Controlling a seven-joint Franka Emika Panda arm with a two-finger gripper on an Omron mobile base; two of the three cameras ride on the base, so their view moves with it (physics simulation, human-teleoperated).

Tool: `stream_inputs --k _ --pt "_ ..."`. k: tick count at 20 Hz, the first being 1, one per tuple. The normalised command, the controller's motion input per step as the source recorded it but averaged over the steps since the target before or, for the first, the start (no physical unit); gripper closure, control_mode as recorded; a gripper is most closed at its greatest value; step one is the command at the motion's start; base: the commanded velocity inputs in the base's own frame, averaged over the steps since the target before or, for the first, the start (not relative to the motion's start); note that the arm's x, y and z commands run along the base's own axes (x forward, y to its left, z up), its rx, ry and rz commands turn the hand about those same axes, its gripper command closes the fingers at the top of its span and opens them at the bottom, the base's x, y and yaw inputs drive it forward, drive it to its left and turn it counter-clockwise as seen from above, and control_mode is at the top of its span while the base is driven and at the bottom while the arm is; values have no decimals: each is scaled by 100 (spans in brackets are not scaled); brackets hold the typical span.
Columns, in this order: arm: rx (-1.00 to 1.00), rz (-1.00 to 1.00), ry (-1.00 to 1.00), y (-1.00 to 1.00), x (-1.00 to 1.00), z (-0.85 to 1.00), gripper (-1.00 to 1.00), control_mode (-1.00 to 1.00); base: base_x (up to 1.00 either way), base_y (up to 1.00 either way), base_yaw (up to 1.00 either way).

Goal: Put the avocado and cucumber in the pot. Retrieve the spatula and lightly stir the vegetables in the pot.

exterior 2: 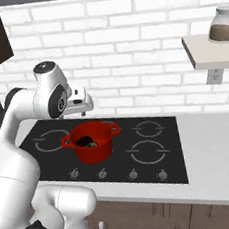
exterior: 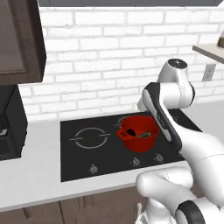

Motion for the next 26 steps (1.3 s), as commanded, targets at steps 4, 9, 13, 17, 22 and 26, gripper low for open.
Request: stream_inputs --k 4,9,13,17,22,26 --pt "1 0 -16 -18 -56 1 -100 -100 0 0 0" --pt "0 0 0 0 -1 0 -100 -100 0 0 0" --pt "0 0 0 0 -20 0 -100 -100 0 0 0" --pt "0 0 0 0 -6 0 -100 -100 0 0 0" --pt "0 0 0 0 0 0 -100 100 -10 -60 -1" --pt "0 0 0 0 0 0 -100 100 -16 -100 -1"
